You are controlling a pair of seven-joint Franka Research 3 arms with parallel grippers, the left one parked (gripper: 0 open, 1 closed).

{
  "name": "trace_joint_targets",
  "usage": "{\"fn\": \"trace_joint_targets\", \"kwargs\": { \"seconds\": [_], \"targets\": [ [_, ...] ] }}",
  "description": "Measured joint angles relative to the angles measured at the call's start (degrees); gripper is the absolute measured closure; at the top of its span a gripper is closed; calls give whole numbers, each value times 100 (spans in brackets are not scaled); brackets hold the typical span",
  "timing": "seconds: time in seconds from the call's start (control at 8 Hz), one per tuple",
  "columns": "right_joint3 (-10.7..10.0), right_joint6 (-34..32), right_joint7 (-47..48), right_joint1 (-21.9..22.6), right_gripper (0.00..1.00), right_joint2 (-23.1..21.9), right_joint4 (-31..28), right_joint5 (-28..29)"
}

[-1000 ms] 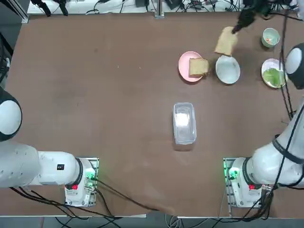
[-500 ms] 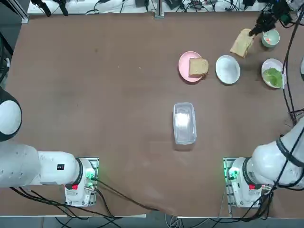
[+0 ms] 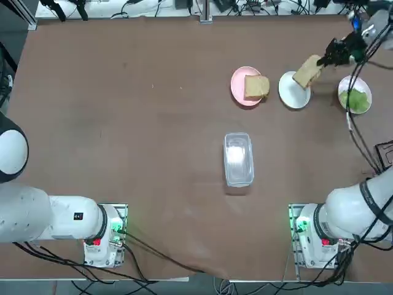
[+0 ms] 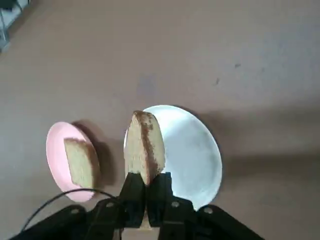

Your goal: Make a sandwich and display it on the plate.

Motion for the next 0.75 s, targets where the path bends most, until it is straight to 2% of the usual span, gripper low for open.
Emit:
{"fn": "trace_joint_targets", "kwargs": {
  "seconds": [0.25, 0.5, 0.75],
  "targets": [
    [13, 568, -3, 26, 93, -120, -497, 596],
    [35, 1133, -3, 121, 93, -172, -757, 790],
    [52, 1350, -2, 279, 93, -172, -926, 1123]
  ]
}}
